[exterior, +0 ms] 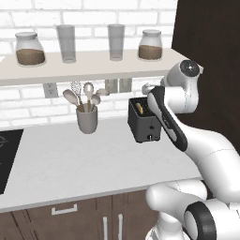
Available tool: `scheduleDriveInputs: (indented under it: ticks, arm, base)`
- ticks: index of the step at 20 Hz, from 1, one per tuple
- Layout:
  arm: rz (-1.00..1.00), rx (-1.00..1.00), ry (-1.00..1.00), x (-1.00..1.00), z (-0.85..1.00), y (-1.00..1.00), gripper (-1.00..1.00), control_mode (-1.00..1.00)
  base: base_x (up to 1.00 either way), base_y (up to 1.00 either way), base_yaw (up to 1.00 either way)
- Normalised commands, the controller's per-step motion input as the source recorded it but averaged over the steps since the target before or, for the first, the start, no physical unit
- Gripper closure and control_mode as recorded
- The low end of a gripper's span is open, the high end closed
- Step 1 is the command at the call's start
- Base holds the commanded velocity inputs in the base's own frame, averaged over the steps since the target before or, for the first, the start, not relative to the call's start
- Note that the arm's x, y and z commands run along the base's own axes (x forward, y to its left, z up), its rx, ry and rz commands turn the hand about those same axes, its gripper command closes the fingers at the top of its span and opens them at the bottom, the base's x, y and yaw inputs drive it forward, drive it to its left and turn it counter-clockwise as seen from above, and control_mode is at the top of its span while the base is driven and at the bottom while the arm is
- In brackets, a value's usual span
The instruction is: Start the toaster. Once the lever pops up, take the bread to the plate on the dining counter.
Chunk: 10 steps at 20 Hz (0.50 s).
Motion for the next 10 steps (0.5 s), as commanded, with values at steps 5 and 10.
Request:
scheduleDriveInputs:
  ticks: [5, 10]
  arm:
    - [0.00, 0.00, 0.00, 0.00, 0.00, 0.00, -1.00, -1.00]
    - [0.00, 0.00, 0.00, 0.00, 0.00, 0.00, -1.00, -1.00]
  base:
    - [0.00, 0.00, 0.00]
    - [0.00, 0.00, 0.00]
